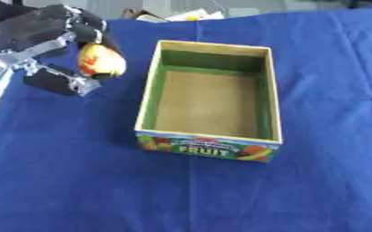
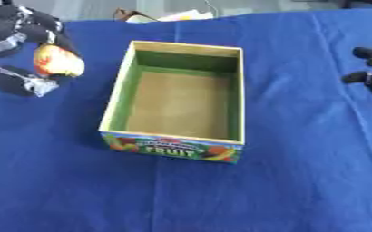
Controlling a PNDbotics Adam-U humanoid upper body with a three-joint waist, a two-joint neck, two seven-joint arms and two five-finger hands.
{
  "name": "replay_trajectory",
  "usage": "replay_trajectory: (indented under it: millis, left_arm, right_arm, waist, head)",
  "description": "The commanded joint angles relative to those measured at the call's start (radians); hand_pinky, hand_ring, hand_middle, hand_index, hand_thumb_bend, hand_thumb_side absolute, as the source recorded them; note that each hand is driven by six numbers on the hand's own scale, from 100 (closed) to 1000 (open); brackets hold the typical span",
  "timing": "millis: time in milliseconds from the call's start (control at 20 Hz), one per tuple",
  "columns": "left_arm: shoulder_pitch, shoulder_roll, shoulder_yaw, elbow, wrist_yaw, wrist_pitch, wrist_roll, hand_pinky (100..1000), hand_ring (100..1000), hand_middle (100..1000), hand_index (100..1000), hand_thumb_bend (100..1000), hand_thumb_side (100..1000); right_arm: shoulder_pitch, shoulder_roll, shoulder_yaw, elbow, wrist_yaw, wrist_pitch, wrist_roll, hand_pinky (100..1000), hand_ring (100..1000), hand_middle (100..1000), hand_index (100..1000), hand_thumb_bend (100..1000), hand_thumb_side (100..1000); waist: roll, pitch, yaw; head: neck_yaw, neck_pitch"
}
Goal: Pick up objects on the table and place them in the box.
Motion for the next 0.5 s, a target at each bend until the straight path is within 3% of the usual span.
replay_trajectory:
  millis: [50,500]
  left_arm:
    - [-0.062,-0.059,0.012,0.047,-0.020,-0.177,-0.203,278,454,480,657,100,244]
    - [-0.159,-0.248,0.072,0.178,-0.126,-0.152,-0.275,283,451,478,654,100,244]
  right_arm:
    - [-0.009,-0.032,-0.012,-0.020,-0.018,-0.014,-0.008,554,769,526,834,100,1000]
    - [-0.022,-0.037,-0.015,-0.020,-0.039,-0.036,-0.022,553,766,526,831,100,1000]
  waist:
    - [0.000,-0.024,-0.005]
    - [-0.002,-0.014,-0.027]
  head:
    - [0.010,-0.002]
    - [0.021,0.007]
